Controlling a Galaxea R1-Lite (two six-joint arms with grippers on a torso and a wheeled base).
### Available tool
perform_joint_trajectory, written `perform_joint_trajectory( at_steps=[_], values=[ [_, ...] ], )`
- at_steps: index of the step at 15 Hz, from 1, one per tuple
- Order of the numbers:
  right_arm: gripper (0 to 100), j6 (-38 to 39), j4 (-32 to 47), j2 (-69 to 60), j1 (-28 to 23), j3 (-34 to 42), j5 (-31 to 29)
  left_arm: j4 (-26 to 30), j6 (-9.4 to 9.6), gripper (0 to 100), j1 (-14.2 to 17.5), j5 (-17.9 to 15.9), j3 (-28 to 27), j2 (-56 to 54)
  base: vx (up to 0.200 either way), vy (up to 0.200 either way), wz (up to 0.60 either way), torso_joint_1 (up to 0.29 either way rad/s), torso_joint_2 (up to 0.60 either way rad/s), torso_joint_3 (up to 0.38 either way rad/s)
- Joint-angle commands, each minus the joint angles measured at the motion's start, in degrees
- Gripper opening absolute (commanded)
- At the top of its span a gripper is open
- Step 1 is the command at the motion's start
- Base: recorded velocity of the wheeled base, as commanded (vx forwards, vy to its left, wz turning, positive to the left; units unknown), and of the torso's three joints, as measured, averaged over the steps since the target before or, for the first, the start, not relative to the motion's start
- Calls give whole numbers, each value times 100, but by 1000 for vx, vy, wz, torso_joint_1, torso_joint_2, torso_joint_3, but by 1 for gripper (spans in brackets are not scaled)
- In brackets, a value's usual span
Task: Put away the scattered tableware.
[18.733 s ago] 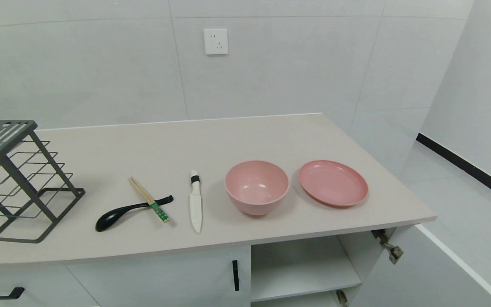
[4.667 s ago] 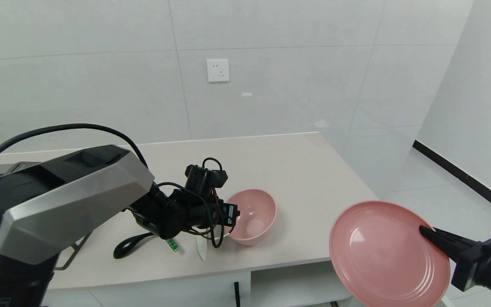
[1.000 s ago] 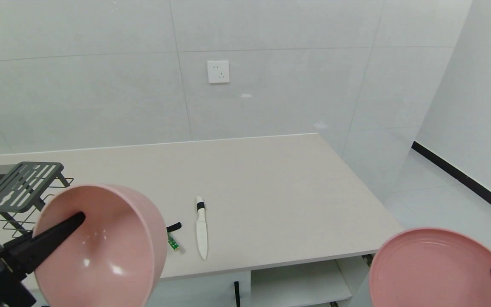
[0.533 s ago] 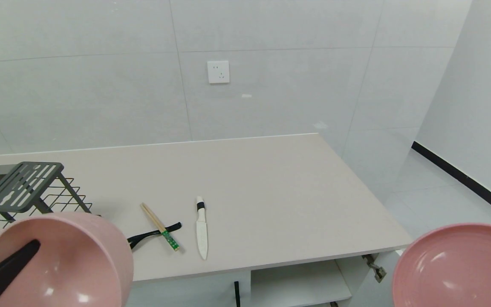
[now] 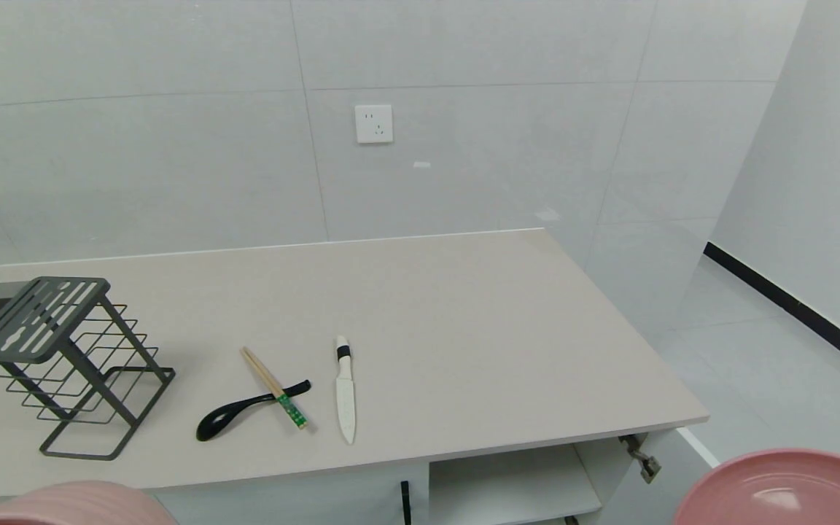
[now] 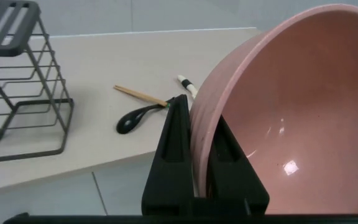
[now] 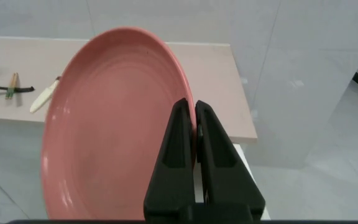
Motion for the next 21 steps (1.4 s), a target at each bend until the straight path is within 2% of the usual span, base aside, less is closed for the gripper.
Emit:
perform_joint_trajectory(
  at_steps=[1,2,3,4,5,7,8,9,12,13,14,15,18,21],
  values=[
    [0,19,502,-564,-156,-35,-7,-48,135,0,49,266,396,-376,0,0,0,0,0,0],
    [0,37,414,-564,-156,-18,-34,119,118,0,49,398,396,-376,0,0,0,0,0,0],
    [0,45,326,-556,-165,0,-78,207,109,0,189,442,396,-429,0,0,0,0,0,0],
    [0,45,326,-547,-165,0,-218,225,126,0,462,442,387,-640,0,0,0,0,0,0],
    [0,37,335,-547,-165,0,-350,225,144,0,541,477,387,-763,0,0,0,0,0,0],
    [0,-16,344,-547,-165,0,-763,225,188,0,497,785,387,-886,0,0,0,0,0,0],
    [0,54,669,-547,-165,-9,-1106,225,153,0,497,767,387,-886,0,0,0,0,0,0],
    [0,45,713,-556,-165,-9,-1159,225,144,0,497,759,387,-886,0,0,0,0,0,0],
    [0,54,651,-556,-173,-9,-1141,207,170,0,497,847,396,-886,0,0,0,0,0,0],
    [0,54,651,-547,-173,-9,-1141,427,267,0,497,864,396,-886,0,0,0,0,0,0],
    [0,45,651,-556,-173,-9,-1141,664,460,0,497,855,379,-886,0,0,0,0,0,0],
    [0,45,651,-547,-173,-9,-1141,559,557,0,497,811,396,-886,0,0,0,0,0,0],
    [0,37,651,-547,-173,-9,-1141,550,531,0,479,811,396,-886,0,0,0,0,0,0],
    [0,45,651,-547,-173,-9,-1141,550,531,0,479,847,396,-886,-200,0,0,6,1,2]
  ],
)
